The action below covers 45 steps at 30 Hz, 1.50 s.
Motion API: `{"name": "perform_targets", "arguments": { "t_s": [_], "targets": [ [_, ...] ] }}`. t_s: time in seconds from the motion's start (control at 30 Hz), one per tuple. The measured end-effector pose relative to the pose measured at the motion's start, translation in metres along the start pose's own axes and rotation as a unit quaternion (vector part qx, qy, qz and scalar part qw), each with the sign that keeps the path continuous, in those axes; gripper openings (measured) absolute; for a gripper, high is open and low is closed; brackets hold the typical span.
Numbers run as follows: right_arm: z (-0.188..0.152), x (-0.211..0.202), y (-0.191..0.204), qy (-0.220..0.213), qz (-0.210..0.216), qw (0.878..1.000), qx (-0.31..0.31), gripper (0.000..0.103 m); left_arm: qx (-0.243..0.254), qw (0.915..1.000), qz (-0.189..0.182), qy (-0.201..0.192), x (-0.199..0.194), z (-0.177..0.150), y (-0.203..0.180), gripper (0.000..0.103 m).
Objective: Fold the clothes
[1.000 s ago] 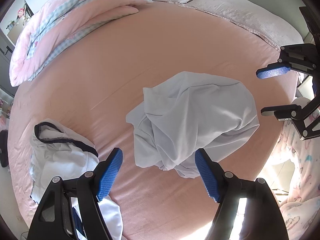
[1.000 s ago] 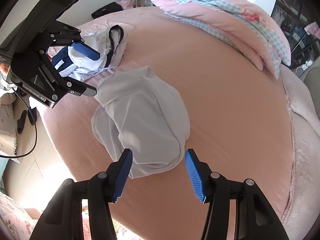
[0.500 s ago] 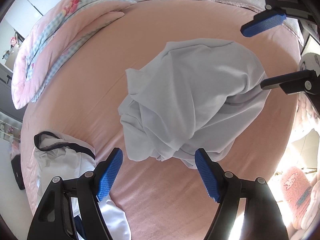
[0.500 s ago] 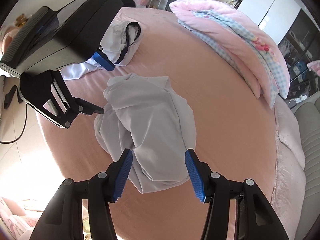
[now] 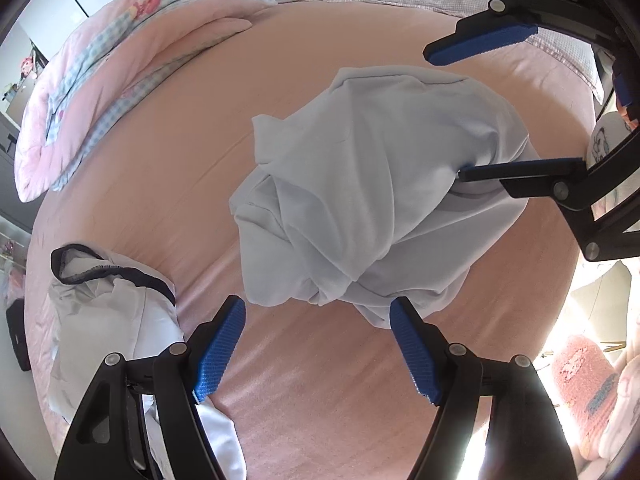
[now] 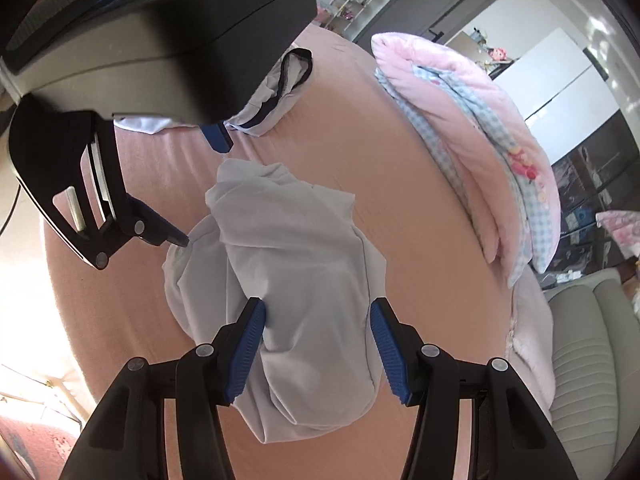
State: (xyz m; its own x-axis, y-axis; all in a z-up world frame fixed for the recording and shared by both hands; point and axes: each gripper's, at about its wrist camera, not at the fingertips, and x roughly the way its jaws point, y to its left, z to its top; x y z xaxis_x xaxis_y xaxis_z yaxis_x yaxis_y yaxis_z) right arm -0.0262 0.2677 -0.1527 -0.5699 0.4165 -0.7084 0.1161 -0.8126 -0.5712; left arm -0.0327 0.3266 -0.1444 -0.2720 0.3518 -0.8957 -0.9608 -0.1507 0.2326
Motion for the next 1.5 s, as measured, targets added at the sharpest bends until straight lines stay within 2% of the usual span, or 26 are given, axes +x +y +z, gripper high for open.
{"name": "perform_targets", "arguments": {
  "t_s": [0.17, 0.3, 0.47, 0.63, 0.73, 0.83, 1.07, 1.2, 1.33, 1.5],
  "targets": [
    [0.004, 0.010, 0.018, 0.003, -0.055, 0.998, -0.043, 0.054, -0.010, 0.9997, 0.008, -0.023, -0.006, -0.007, 0.005, 0.074],
    [0.007, 0.019, 0.033, 0.003, -0.103, 0.991, -0.089, 0.054, -0.006, 0.9992, 0.015, -0.035, -0.006, -0.008, 0.003, 0.074],
    [0.002, 0.037, 0.057, 0.003, -0.147, 0.974, -0.174, 0.054, 0.010, 0.9991, 0.016, -0.039, -0.002, -0.014, -0.003, 0.074],
    [-0.006, 0.042, 0.073, 0.002, -0.176, 0.959, -0.222, 0.055, 0.010, 0.9983, 0.032, -0.049, -0.002, -0.019, 0.002, 0.074],
    [-0.009, 0.046, 0.075, 0.008, -0.194, 0.952, -0.236, 0.063, 0.024, 0.9971, 0.045, -0.056, -0.005, -0.020, -0.005, 0.074],
    [-0.009, 0.045, 0.077, 0.013, -0.198, 0.950, -0.241, 0.063, 0.047, 0.9949, 0.061, -0.065, -0.005, -0.017, -0.012, 0.074],
    [-0.016, 0.030, 0.065, 0.032, -0.172, 0.961, -0.216, 0.064, 0.093, 0.9906, 0.072, -0.070, 0.003, -0.006, -0.020, 0.074],
    [-0.023, 0.035, 0.063, 0.034, -0.184, 0.958, -0.217, 0.071, 0.106, 0.9890, 0.080, -0.065, 0.010, -0.001, -0.025, 0.074],
    [-0.019, 0.043, 0.069, 0.032, -0.200, 0.951, -0.234, 0.071, 0.117, 0.9878, 0.085, -0.059, 0.015, 0.003, -0.026, 0.074],
    [-0.017, 0.048, 0.072, 0.031, -0.193, 0.951, -0.239, 0.071, 0.128, 0.9868, 0.085, -0.050, 0.021, 0.007, -0.022, 0.073]
  ]
}}
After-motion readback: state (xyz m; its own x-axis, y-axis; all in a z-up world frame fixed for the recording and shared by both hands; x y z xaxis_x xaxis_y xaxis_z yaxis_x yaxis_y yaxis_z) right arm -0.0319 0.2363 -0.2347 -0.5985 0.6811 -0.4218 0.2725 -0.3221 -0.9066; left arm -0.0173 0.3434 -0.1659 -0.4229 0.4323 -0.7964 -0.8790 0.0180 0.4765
